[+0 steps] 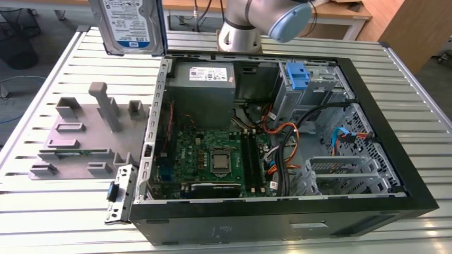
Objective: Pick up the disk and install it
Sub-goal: 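Pick up the disk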
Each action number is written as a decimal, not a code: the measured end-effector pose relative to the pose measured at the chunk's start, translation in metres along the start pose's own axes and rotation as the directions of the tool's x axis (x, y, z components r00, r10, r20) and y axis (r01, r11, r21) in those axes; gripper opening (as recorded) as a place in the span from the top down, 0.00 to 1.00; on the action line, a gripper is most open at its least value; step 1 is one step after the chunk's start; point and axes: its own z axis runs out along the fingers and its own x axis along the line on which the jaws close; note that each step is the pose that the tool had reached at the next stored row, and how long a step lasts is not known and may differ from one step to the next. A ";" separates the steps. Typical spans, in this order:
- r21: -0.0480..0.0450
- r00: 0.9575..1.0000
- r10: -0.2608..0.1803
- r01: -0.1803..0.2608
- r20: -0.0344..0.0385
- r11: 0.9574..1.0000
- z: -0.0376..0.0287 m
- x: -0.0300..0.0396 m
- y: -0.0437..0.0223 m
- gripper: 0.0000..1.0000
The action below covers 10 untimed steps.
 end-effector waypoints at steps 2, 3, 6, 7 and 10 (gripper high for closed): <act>0.000 1.000 0.000 0.000 0.000 1.000 0.0000 0.0016 -0.0052 0.65; -0.001 1.000 0.000 0.000 0.000 1.000 0.0000 0.0023 -0.0086 0.65; -0.002 1.000 0.000 0.000 0.000 1.000 -0.0001 0.0042 -0.0186 0.65; -0.002 1.000 0.000 0.000 0.000 1.000 -0.0001 0.0048 -0.0222 0.65; -0.003 1.000 0.000 0.000 0.000 1.000 -0.0002 0.0064 -0.0341 0.65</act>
